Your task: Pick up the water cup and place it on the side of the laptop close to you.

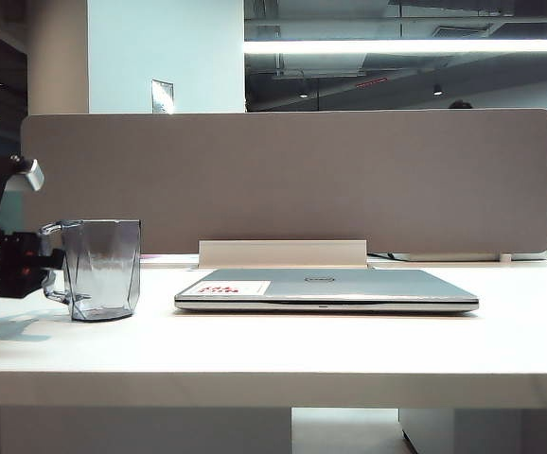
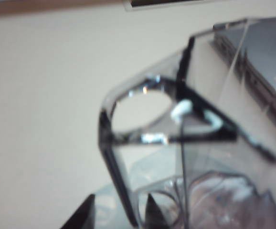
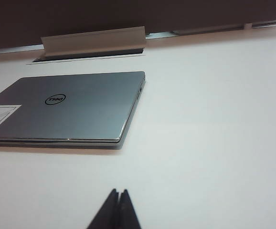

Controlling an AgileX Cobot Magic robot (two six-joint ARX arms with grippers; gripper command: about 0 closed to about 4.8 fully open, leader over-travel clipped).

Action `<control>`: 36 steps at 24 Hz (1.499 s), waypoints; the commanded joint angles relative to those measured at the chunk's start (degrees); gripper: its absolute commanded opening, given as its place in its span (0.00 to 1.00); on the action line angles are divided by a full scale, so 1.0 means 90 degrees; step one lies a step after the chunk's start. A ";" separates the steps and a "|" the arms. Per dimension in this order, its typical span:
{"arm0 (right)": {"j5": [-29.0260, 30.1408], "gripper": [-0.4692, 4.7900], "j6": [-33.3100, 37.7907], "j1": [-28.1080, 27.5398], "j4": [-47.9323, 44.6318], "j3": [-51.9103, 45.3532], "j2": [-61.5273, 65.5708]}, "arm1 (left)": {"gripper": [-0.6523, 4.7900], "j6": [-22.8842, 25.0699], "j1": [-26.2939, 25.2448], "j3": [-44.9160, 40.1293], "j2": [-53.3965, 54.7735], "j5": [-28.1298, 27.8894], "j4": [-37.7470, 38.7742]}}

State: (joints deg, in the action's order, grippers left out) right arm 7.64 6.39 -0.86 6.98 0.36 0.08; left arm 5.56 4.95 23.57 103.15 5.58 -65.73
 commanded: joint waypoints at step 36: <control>0.0000 0.08 0.0005 0.0005 0.0056 -0.0036 -0.0010 | 0.11 -0.0746 0.0015 0.0505 -0.0061 0.0726 -0.0049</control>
State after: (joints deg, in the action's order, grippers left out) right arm 7.64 6.39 -0.86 8.08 0.36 0.08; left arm -0.56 4.95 28.05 103.13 9.17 -65.32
